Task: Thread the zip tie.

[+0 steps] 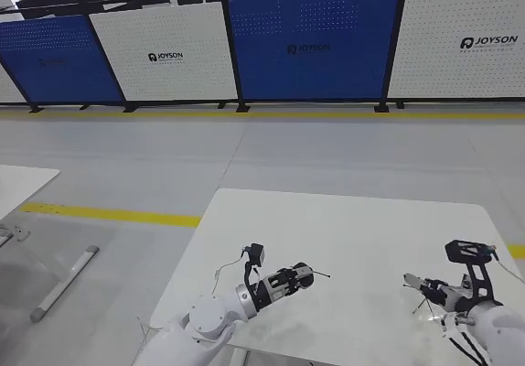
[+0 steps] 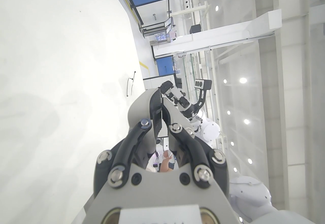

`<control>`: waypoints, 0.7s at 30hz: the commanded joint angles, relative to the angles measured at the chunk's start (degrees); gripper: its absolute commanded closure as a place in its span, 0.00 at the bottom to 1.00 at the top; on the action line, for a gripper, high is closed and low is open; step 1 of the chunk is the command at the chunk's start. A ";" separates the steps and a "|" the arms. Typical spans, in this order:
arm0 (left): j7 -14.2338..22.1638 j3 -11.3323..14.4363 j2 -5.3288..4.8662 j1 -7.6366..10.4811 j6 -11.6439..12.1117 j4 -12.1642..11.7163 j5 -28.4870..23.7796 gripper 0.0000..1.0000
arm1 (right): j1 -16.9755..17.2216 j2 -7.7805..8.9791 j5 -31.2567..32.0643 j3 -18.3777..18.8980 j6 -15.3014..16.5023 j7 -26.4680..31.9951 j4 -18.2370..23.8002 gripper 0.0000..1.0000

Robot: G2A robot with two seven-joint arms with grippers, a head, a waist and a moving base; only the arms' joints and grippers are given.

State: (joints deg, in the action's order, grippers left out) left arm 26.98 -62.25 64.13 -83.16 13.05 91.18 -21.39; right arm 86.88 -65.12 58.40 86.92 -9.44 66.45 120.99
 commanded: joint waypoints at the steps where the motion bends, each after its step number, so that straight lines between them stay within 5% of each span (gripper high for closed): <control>1: 0.00 0.00 0.00 0.00 0.00 0.00 0.00 1.00 | -0.98 0.24 1.66 -0.15 1.14 5.13 1.61 0.00; 4: 0.00 0.00 0.00 0.00 0.00 0.00 0.00 1.00 | -3.20 0.67 3.87 -0.28 3.50 12.36 1.24 0.00; 21: 0.00 0.00 0.00 0.00 0.00 0.00 0.00 1.00 | -2.74 0.76 4.29 -0.35 4.73 11.13 1.70 0.00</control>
State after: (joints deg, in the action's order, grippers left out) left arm 26.98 -62.25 64.13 -83.16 13.05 91.18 -21.39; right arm 84.02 -64.40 62.53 86.54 -5.13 77.90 122.40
